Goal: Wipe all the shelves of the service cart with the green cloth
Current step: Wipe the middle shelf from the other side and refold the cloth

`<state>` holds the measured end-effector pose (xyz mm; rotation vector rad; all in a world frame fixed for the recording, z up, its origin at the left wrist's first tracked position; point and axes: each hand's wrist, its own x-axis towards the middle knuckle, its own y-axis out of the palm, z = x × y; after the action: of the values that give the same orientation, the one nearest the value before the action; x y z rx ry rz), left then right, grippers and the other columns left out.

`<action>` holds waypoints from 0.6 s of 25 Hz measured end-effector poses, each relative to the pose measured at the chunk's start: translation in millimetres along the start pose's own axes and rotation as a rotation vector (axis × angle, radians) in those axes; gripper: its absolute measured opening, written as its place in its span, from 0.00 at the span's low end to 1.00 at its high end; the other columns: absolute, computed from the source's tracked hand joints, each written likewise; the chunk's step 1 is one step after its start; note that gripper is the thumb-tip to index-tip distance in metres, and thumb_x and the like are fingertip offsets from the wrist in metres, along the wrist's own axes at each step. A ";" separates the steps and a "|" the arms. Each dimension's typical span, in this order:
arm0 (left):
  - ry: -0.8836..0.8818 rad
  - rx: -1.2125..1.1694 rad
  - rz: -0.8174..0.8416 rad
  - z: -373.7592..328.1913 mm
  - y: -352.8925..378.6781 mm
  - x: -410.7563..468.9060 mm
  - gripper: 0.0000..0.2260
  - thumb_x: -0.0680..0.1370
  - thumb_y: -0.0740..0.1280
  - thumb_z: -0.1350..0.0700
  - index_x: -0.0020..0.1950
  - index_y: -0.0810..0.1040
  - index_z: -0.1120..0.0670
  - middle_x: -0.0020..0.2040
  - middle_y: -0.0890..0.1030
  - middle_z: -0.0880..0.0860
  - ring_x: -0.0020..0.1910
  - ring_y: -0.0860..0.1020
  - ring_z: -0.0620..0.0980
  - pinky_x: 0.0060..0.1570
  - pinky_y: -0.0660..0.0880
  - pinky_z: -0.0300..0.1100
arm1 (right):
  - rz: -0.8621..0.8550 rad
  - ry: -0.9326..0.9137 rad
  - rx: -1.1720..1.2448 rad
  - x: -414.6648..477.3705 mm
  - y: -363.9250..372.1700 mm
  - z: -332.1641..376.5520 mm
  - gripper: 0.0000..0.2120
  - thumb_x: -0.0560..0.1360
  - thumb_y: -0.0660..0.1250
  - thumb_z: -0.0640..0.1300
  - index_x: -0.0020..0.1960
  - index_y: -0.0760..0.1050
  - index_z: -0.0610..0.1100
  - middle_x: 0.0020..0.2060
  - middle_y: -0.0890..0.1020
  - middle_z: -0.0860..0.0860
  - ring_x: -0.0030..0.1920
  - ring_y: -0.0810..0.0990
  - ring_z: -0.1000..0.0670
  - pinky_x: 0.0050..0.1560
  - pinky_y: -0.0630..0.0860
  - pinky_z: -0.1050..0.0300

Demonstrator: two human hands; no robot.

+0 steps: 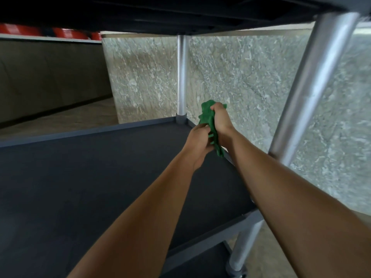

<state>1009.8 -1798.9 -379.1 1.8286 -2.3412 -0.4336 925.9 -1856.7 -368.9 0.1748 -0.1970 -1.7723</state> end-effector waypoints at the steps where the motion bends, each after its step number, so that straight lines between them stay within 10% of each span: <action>1: -0.010 0.001 -0.014 1.7 -0.7 1.1 0.14 0.81 0.53 0.62 0.59 0.76 0.58 0.54 0.81 0.59 0.52 0.80 0.55 0.48 0.80 0.46 | -0.011 -0.007 -0.085 1.0 2.6 -4.0 0.13 0.76 0.56 0.51 0.41 0.72 0.44 0.35 0.74 0.48 0.38 0.73 0.47 0.41 0.69 0.55; 5: -0.115 0.383 -0.238 12.4 -24.0 5.6 0.13 0.78 0.55 0.64 0.57 0.76 0.60 0.52 0.81 0.60 0.51 0.80 0.56 0.51 0.80 0.50 | 0.025 0.101 -0.505 1.5 8.8 -52.0 0.18 0.78 0.54 0.53 0.54 0.75 0.42 0.54 0.79 0.45 0.57 0.76 0.44 0.56 0.72 0.52; 7: -0.165 0.463 -0.282 13.0 -40.1 4.9 0.12 0.78 0.57 0.64 0.59 0.75 0.62 0.54 0.79 0.60 0.52 0.79 0.57 0.53 0.79 0.52 | 0.103 0.118 -0.862 2.8 14.2 -74.4 0.24 0.79 0.48 0.53 0.70 0.66 0.44 0.72 0.65 0.45 0.73 0.60 0.45 0.73 0.54 0.48; 15: -0.232 0.332 -0.334 5.5 -82.9 -19.4 0.14 0.81 0.57 0.61 0.63 0.73 0.63 0.58 0.78 0.62 0.55 0.78 0.58 0.55 0.78 0.52 | 0.181 0.036 -1.355 -6.4 50.4 -100.9 0.28 0.75 0.45 0.57 0.75 0.54 0.56 0.77 0.49 0.55 0.76 0.41 0.44 0.68 0.31 0.35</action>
<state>1089.8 -1797.6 -408.6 2.4651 -2.3688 -0.3220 997.9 -1864.5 -455.5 -0.7571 0.9761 -1.3896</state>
